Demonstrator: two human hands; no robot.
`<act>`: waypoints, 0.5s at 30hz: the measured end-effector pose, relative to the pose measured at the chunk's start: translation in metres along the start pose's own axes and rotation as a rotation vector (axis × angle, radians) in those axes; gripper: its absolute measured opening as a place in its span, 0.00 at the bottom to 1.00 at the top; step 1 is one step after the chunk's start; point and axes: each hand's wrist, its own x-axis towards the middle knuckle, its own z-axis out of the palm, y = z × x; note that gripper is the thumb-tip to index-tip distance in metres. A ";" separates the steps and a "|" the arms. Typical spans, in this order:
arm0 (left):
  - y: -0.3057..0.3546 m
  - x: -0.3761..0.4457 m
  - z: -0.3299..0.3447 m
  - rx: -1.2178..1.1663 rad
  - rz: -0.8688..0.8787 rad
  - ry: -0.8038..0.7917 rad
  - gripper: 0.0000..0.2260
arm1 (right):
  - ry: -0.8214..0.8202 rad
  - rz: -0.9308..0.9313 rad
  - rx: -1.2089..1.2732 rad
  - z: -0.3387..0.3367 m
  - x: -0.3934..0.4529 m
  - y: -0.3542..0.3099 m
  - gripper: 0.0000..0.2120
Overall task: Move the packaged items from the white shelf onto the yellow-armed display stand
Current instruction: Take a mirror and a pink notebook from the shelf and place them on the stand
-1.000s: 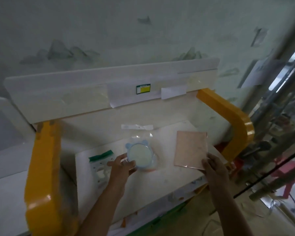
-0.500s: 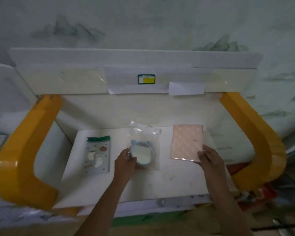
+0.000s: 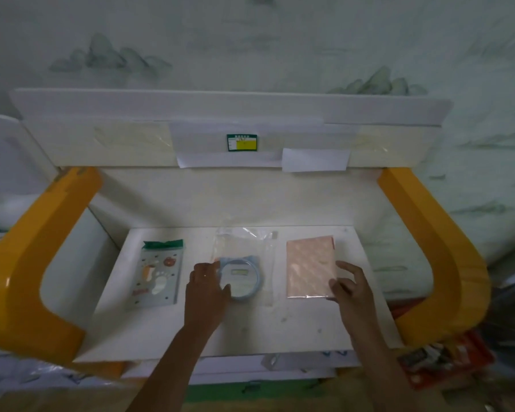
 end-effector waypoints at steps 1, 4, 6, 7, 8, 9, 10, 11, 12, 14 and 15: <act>0.004 0.002 -0.001 0.003 0.073 0.019 0.21 | -0.010 -0.003 -0.022 -0.001 0.000 0.004 0.16; 0.016 0.005 -0.005 0.068 0.223 0.040 0.15 | -0.042 -0.012 -0.095 -0.001 0.000 0.013 0.15; 0.024 0.006 -0.007 0.123 0.293 0.042 0.16 | -0.055 -0.040 -0.186 0.000 -0.001 0.017 0.13; 0.026 0.006 -0.007 0.141 0.313 0.038 0.16 | -0.053 -0.058 -0.248 0.000 -0.001 0.019 0.11; 0.028 0.006 -0.007 0.151 0.324 0.031 0.16 | -0.056 -0.071 -0.316 0.000 -0.001 0.021 0.10; 0.029 0.006 -0.007 0.157 0.329 0.025 0.16 | -0.060 -0.081 -0.386 0.001 0.000 0.023 0.10; 0.029 0.006 -0.007 0.161 0.325 0.018 0.15 | -0.069 -0.088 -0.442 0.001 0.000 0.024 0.09; 0.029 0.005 -0.007 0.165 0.321 0.012 0.14 | -0.072 -0.105 -0.498 0.002 0.001 0.026 0.09; 0.029 0.003 -0.007 0.168 0.321 0.011 0.14 | -0.071 -0.137 -0.557 0.002 0.002 0.028 0.08; 0.029 0.000 -0.007 0.172 0.321 0.005 0.14 | -0.064 -0.192 -0.705 0.004 0.001 0.031 0.08; 0.029 -0.001 -0.008 0.175 0.321 -0.002 0.14 | -0.054 -0.200 -0.785 0.005 0.000 0.031 0.09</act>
